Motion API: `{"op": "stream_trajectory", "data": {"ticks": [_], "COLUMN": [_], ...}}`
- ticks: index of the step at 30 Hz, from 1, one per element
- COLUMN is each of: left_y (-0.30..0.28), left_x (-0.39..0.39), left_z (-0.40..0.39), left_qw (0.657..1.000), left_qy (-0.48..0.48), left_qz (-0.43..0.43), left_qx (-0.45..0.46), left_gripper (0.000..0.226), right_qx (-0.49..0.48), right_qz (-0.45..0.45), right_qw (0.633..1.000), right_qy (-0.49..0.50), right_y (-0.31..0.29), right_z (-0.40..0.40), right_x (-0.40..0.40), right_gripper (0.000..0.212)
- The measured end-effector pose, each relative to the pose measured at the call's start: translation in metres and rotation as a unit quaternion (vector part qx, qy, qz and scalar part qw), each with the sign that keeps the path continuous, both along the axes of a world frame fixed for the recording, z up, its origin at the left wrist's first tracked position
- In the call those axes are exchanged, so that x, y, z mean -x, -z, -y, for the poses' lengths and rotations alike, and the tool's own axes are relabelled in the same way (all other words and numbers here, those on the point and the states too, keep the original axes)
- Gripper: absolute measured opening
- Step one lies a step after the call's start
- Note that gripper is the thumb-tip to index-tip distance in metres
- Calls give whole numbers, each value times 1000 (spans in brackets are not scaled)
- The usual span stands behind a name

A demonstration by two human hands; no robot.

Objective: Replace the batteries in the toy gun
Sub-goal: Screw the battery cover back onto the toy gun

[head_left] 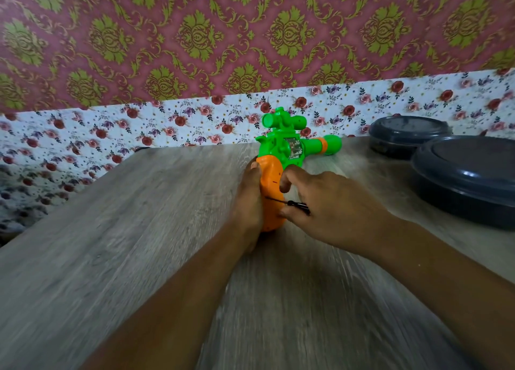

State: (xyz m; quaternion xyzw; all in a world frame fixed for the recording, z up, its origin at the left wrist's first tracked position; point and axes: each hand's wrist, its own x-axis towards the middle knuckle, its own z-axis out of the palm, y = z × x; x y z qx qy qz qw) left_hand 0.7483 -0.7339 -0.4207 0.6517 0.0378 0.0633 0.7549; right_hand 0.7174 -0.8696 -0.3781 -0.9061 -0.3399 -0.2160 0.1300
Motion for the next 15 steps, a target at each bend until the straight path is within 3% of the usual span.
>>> {"op": "stream_trajectory", "data": {"ticks": [6,10,12,15], "left_y": [-3,-5,-7,-11], "left_x": [1,5,5,7], "left_z": [2,5,6,6], "left_qw": [1000,1000,999,998], "left_qy": [16,-1,-25,-50], "left_qz": [8,23,19,-12], "left_qx": [22,-7,-24,-39], "left_gripper": [47,44,42,47], "right_qx": [-35,-94,-98,-151], "right_qz": [38,62,21,-54], "right_qw": [999,993,994,986], "right_qy": [-3,35,49,43], "right_y": [4,12,12,5], "right_z": [-4,-5,-5,0], "right_x": [-1,-7,-9,-14], "right_gripper": [15,44,54,41]}}
